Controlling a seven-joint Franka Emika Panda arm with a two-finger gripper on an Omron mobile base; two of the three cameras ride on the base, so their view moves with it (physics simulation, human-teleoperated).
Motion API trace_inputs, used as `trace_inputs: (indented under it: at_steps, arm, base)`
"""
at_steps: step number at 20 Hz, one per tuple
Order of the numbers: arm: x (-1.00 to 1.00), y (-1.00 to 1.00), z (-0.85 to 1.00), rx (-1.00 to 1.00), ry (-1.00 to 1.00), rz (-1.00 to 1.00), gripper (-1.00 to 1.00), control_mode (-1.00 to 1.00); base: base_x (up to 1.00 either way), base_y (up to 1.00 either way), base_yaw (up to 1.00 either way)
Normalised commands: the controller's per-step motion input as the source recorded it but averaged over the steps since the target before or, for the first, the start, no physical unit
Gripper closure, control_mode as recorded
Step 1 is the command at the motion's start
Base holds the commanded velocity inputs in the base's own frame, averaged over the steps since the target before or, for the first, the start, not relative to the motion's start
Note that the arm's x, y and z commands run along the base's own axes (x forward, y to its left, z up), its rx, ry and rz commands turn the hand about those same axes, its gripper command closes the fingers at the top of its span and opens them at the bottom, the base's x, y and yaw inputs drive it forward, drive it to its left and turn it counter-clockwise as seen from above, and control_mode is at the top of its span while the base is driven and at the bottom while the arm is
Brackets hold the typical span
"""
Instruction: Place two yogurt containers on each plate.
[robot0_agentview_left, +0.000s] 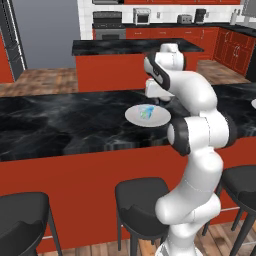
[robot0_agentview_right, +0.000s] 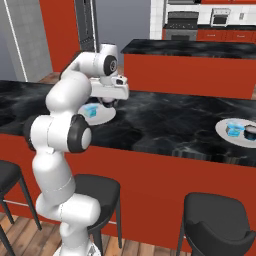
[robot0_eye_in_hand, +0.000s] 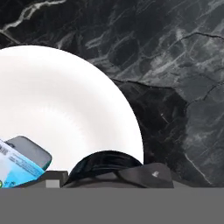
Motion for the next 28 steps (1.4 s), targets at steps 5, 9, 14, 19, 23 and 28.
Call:
trace_inputs:
  at_steps: [5, 9, 14, 19, 23, 28]
  arm:
    - [-0.32, 0.0, -0.3, 0.0, 0.07, 0.09, 1.0, -1.0]
    - [-0.36, 0.0, -0.1, 0.0, 0.01, 0.11, 1.0, -1.0]
    - [-0.14, 0.0, -0.22, 0.0, 0.05, 0.1, 1.0, -1.0]
    - [0.0, 0.0, -0.2, 0.0, 0.0, 0.14, 1.0, -1.0]
    - [0.01, 0.0, -0.02, 0.0, 0.0, 0.14, 1.0, -1.0]
    - [0.0, 0.04, 0.0, 0.0, 0.0, 0.08, -1.0, -1.0]
  base:
    - [0.0, 0.0, 0.0]
    - [0.0, 0.0, 0.0]
    - [0.0, 0.0, 0.0]
    - [0.0, 0.0, 0.0]
    - [0.0, 0.0, 0.0]
    - [0.0, 0.0, 0.0]
